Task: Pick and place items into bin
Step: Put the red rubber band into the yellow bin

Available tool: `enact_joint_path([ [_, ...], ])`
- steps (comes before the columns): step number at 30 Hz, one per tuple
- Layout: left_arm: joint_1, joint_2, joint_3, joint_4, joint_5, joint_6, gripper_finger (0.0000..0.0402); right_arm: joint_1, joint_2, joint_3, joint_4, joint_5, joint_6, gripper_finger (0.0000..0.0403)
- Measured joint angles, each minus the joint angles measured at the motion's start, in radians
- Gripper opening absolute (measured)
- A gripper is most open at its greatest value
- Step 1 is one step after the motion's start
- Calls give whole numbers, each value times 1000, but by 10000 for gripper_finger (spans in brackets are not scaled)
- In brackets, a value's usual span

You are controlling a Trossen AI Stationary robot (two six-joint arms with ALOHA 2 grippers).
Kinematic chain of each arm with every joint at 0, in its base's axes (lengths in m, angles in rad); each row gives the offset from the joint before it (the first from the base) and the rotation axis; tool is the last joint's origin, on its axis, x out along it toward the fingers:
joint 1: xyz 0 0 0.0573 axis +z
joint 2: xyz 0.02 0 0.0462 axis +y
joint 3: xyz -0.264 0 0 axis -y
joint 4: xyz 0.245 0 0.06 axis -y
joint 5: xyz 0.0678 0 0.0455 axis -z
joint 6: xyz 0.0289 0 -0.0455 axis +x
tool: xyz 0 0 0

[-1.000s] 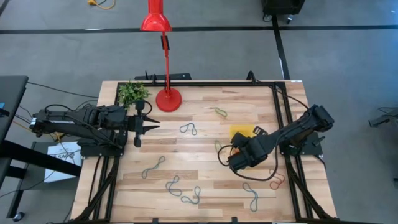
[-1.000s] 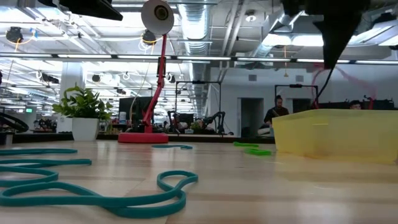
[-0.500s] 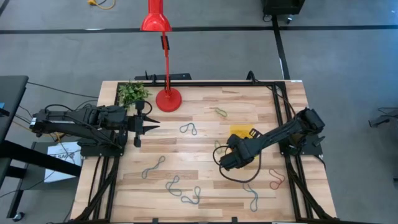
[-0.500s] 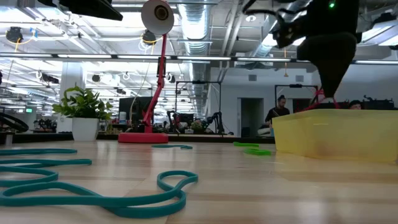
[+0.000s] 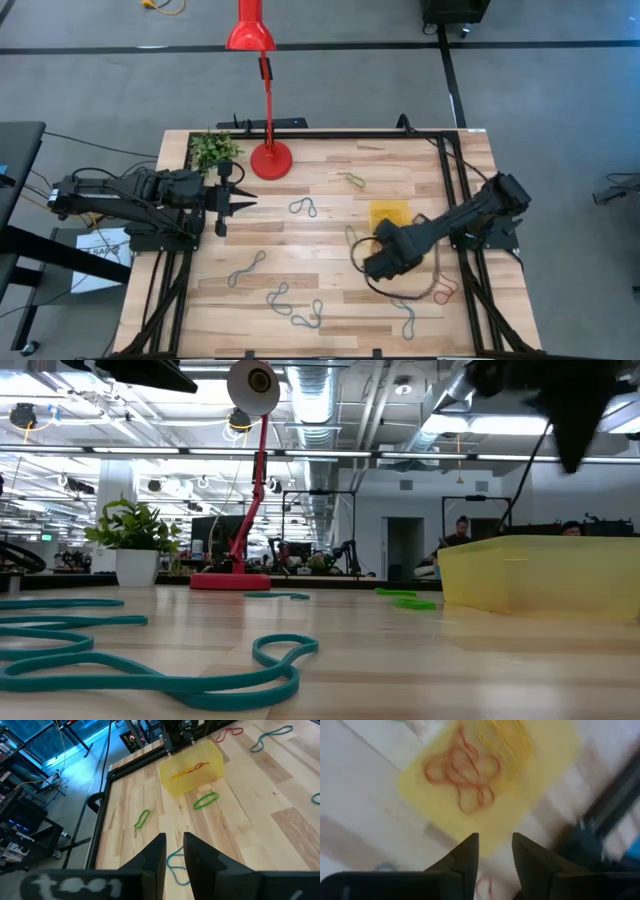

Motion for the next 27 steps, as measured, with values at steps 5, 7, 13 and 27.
enact_joint_path([
  [5,0,0,0,-2,0,2,57,103,-67,5,-2,-89,261,113],
  [7,0,0,0,-2,2,7,57,155,-90,6,25,-106,377,114],
  [13,0,0,0,-1,2,7,57,335,-94,5,71,-109,733,114],
  [27,0,0,0,0,2,7,57,473,-95,-60,-21,-237,1080,114],
])
